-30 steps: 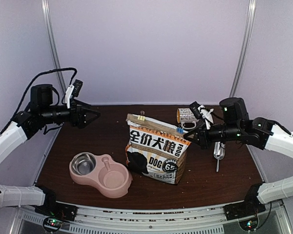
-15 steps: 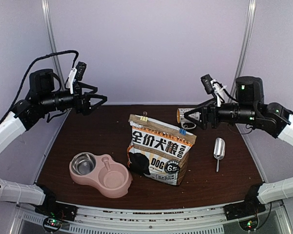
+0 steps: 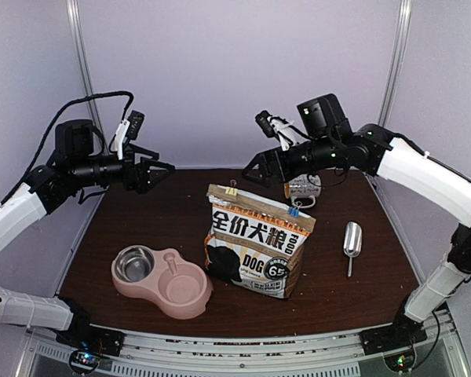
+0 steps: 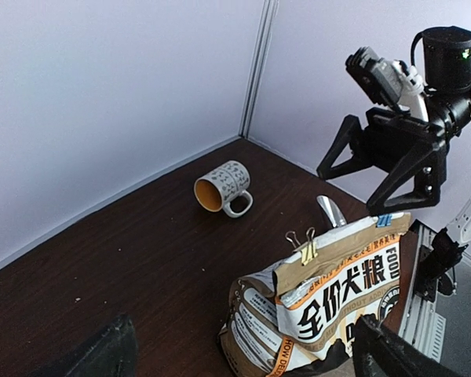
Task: Serve the pet food
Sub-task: Remove the clamp from the pet food bag.
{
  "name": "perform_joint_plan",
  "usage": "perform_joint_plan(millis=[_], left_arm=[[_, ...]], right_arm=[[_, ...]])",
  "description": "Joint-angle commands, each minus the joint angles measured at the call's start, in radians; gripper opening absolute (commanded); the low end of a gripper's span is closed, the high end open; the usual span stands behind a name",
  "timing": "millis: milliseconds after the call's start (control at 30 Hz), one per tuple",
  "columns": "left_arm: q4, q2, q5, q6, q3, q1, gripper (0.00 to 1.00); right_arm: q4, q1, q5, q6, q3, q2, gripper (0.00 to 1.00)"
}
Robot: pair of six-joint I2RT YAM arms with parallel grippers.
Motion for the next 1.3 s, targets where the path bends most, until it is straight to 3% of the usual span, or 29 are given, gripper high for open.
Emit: perform_joint_plan(millis=[0,267,433,733,1033,1267], left_arm=[[0.060,-0.029,-0.008,-0.030,-0.021,0.001,0.98],[0.066,-0.044,-0.001,-0.030,-0.024,0.001,0.98],[0.063,-0.053,-0.014,-0.021,-0.025,0.001,0.98],[0.065,-0.044,-0.007,-0.021,-0.026,0.001,0.98],[0.064,-0.044,-0.010,-0.019,-0.027,0.001,0.98],[0.064,-0.041,-0.010,-0.019,-0.028,0.001,0.98]], right_arm=[[0.006,0.020,-0.078,0.021,0.099,0.092,0.85],[-0.066,0.014,-0.079,0.013,0.247,0.256,0.82],[-0.081,-0.015,-0.151,0.024,0.251,0.290,0.79],[-0.054,-0.022,-0.334,0.008,0.239,0.270,0.63],[-0.051,-0.022,-0.354,0.007,0.237,0.275,0.47],[-0.042,-0.022,-0.352,0.006,0.230,0.268,0.41]])
